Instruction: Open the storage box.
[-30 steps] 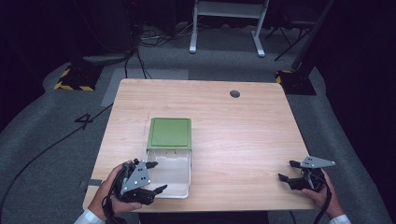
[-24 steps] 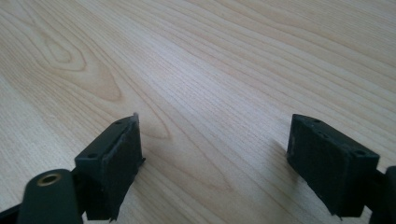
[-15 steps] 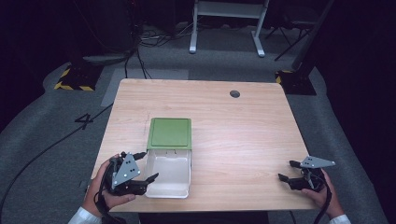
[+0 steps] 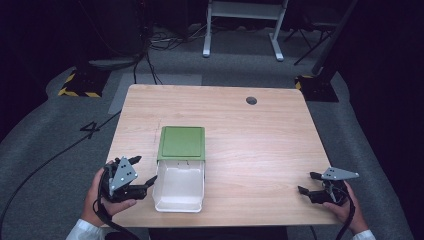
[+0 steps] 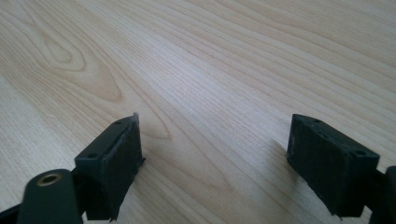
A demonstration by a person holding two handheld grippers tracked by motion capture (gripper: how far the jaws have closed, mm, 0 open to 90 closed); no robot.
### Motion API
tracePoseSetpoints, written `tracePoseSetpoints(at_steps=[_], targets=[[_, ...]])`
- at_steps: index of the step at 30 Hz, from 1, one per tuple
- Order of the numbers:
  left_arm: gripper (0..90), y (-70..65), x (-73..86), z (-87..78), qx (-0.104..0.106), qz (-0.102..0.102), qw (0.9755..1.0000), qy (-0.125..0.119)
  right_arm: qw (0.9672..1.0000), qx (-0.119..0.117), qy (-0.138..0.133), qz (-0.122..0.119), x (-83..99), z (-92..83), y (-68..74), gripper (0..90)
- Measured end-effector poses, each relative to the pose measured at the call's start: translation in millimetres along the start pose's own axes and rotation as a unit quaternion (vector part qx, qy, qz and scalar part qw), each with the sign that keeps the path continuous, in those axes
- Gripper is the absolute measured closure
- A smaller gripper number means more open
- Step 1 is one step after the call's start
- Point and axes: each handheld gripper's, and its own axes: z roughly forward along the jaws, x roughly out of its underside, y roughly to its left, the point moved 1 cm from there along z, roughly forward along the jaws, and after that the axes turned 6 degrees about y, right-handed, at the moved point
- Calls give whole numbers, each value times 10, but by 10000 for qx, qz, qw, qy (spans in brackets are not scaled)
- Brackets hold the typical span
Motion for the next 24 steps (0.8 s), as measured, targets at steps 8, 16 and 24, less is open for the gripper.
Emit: tracePoseSetpoints(at_steps=[8,16,24], targets=[[240,134,131,43,-146,-259,9996,2,10000,-1,0,3,0,0,0,180],[236,303,316,171,-169,-507,9983,220,10000,0,1,3,0,0,0,180],[231,414,512,340,-68,-670,9965,487,10000,-1,0,2,0,0,0,180]])
